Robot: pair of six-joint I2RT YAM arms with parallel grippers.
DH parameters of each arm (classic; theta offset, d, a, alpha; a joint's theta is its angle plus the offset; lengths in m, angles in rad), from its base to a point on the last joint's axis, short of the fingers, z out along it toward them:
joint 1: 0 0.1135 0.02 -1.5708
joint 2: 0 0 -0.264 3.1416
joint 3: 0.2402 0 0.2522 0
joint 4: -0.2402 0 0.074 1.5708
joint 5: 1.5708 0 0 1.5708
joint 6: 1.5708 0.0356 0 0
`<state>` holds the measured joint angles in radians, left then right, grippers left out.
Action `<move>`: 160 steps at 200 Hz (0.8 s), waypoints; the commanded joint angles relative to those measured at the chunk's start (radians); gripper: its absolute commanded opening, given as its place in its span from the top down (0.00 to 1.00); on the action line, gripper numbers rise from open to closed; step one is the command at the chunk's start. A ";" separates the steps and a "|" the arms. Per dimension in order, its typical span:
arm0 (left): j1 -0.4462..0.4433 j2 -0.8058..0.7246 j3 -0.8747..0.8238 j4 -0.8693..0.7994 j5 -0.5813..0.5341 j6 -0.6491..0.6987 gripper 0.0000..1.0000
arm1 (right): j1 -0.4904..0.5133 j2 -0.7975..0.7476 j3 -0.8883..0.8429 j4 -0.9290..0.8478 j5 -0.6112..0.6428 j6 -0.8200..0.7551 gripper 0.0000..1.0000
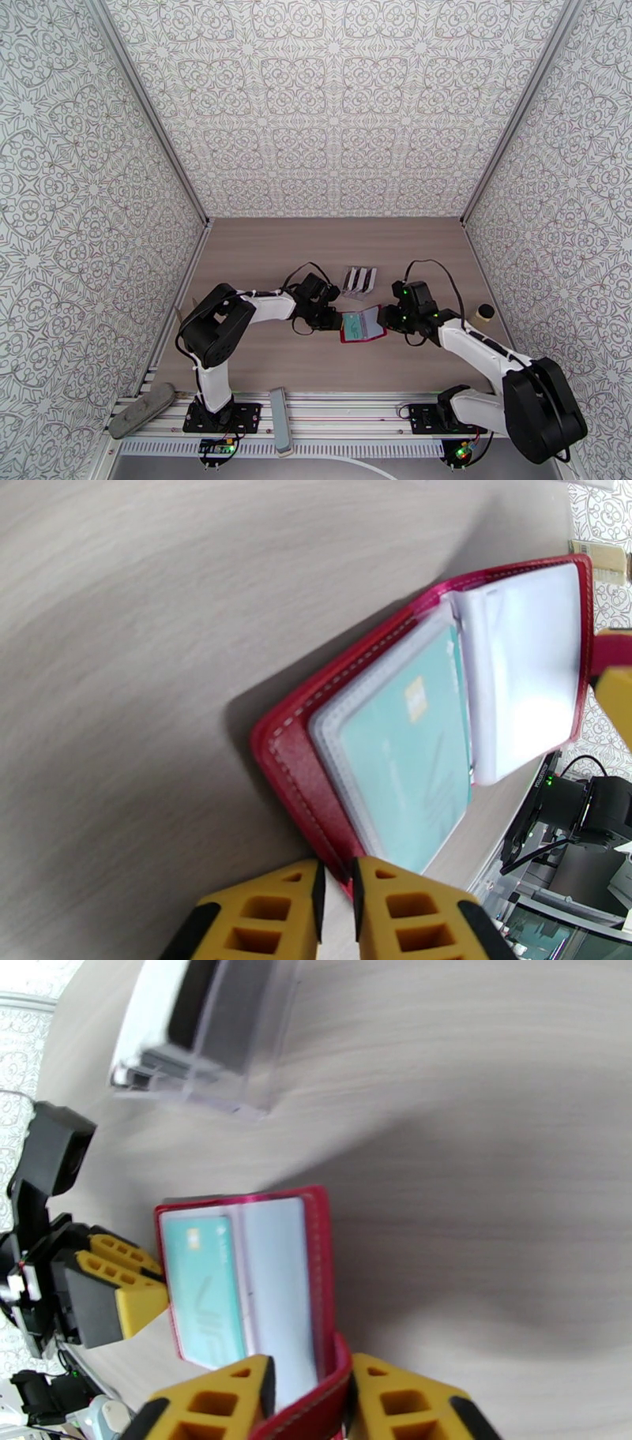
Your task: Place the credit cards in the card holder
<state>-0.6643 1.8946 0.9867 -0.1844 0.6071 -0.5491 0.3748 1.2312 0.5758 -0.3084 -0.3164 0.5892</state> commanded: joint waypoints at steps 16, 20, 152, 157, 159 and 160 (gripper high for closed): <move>0.012 0.066 -0.010 -0.043 -0.117 0.026 0.80 | 0.049 -0.018 0.045 -0.038 -0.003 0.012 0.65; 0.012 0.066 -0.010 -0.043 -0.118 0.026 0.80 | 0.055 -0.019 0.048 -0.038 -0.001 0.014 0.64; 0.011 0.059 -0.027 -0.030 -0.110 0.024 0.80 | 0.210 0.062 0.140 -0.040 0.061 0.050 0.49; 0.011 0.059 -0.028 -0.030 -0.109 0.025 0.80 | 0.216 0.070 0.145 -0.038 0.063 0.052 0.49; 0.011 0.059 -0.027 -0.030 -0.109 0.023 0.80 | 0.219 0.072 0.147 -0.037 0.063 0.053 0.49; 0.011 0.059 -0.027 -0.030 -0.109 0.023 0.80 | 0.220 0.072 0.148 -0.037 0.064 0.053 0.49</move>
<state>-0.6643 1.8946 0.9867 -0.1841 0.6086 -0.5491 0.5625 1.2705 0.6819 -0.3515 -0.2764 0.6254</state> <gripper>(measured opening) 0.198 0.505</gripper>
